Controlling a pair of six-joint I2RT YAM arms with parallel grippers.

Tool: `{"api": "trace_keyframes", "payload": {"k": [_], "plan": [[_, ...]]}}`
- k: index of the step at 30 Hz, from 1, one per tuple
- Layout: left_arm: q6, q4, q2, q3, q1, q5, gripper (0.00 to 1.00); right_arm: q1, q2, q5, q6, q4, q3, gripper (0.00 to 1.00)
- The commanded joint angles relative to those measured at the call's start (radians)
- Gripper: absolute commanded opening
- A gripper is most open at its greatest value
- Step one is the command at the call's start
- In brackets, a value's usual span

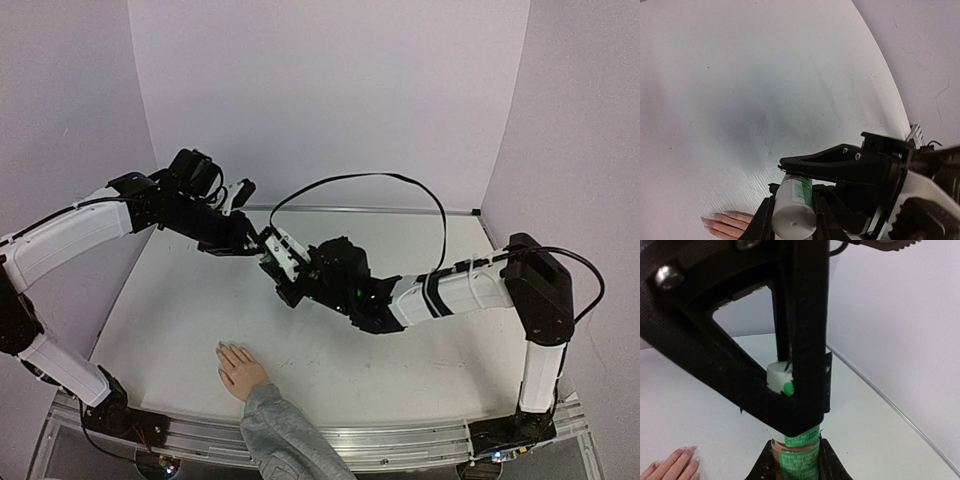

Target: Paint the nails

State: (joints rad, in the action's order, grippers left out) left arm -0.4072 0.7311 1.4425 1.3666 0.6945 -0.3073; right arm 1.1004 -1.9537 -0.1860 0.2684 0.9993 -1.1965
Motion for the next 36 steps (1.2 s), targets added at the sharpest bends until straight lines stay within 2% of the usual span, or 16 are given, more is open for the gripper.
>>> {"api": "trace_keyframes", "payload": {"k": [1,7,10,13,21,23,25,29,31,36], "plan": [[0.185,-0.011,0.033,-0.051,0.039,-0.317,0.00,-0.074,0.214,0.653,-0.167,0.280,-0.047,0.00],[0.363,0.036,0.043,-0.057,0.054,-0.469,0.00,-0.187,0.180,1.287,-0.443,0.293,-0.142,0.00],[0.451,0.095,0.066,-0.037,0.087,-0.484,0.00,-0.191,0.137,1.443,-0.556,0.310,-0.208,0.00],[0.496,0.153,0.089,-0.005,0.113,-0.479,0.00,-0.191,0.114,1.506,-0.628,0.321,-0.248,0.00],[0.495,0.150,0.067,0.017,0.114,-0.456,0.00,-0.197,0.141,1.471,-0.664,0.357,-0.195,0.00],[0.474,0.140,0.058,0.028,0.115,-0.413,0.04,-0.203,0.156,1.428,-0.656,0.363,-0.165,0.00],[0.453,0.124,0.039,0.034,0.112,-0.370,0.14,-0.212,0.177,1.378,-0.641,0.364,-0.118,0.00],[0.394,0.051,-0.044,0.009,0.096,-0.290,0.48,-0.235,0.227,1.259,-0.597,0.363,0.000,0.00],[0.352,0.009,-0.106,-0.020,0.083,-0.260,0.61,-0.240,0.251,1.213,-0.577,0.361,0.052,0.00],[0.290,-0.109,-0.257,-0.132,0.079,-0.292,0.73,-0.251,0.311,1.011,-0.527,0.347,0.171,0.00]]}}
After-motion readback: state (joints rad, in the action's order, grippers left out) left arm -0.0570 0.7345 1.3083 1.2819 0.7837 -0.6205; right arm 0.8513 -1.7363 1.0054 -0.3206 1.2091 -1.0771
